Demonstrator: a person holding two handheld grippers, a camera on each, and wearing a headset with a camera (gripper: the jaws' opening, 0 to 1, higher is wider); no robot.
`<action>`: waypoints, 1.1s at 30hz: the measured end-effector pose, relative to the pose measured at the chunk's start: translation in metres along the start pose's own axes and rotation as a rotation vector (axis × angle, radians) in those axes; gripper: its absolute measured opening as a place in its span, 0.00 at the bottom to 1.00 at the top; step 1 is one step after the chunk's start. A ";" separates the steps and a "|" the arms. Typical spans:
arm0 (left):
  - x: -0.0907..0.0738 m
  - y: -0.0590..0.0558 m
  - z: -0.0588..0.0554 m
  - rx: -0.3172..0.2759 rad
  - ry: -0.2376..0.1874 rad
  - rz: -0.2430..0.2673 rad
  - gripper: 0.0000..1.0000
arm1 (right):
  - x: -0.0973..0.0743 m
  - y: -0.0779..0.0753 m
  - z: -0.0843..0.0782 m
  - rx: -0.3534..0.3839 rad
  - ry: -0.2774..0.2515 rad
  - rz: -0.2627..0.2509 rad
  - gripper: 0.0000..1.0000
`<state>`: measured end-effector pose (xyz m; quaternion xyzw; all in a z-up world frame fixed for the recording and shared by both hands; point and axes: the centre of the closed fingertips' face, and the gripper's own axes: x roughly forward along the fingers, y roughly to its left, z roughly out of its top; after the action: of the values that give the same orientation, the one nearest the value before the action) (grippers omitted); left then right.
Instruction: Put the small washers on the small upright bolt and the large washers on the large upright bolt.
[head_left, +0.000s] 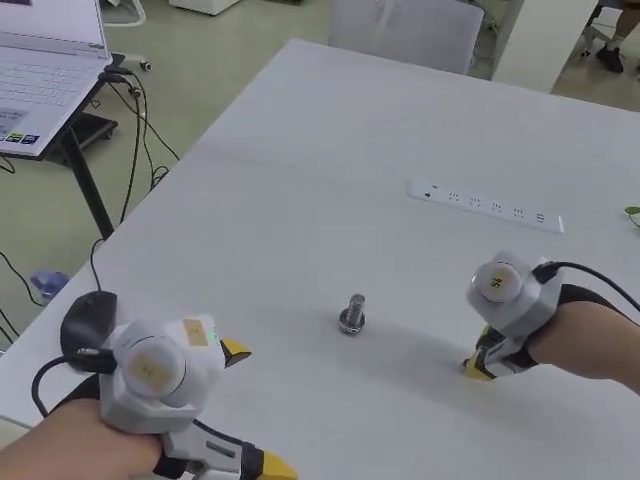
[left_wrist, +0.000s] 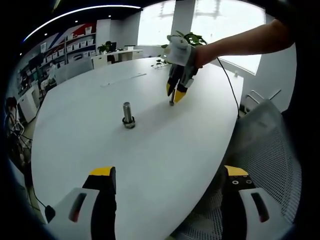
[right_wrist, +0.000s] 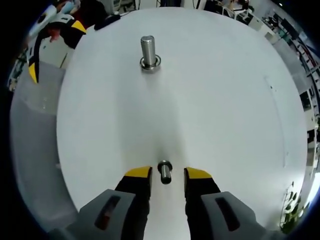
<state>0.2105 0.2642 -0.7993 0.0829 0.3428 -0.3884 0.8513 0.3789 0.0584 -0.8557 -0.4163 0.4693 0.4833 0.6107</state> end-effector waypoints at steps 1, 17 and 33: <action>0.000 0.000 0.000 0.001 -0.001 0.001 0.87 | -0.002 0.000 0.001 0.000 -0.007 -0.004 0.27; -0.002 -0.002 0.015 -0.032 -0.047 0.007 0.87 | -0.051 -0.002 0.005 0.144 -0.250 -0.121 0.36; -0.010 -0.004 0.017 -0.067 -0.062 0.025 0.87 | -0.099 0.014 -0.021 0.342 -0.466 -0.179 0.40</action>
<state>0.2114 0.2604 -0.7797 0.0465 0.3278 -0.3684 0.8687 0.3525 0.0209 -0.7641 -0.2251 0.3527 0.4238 0.8034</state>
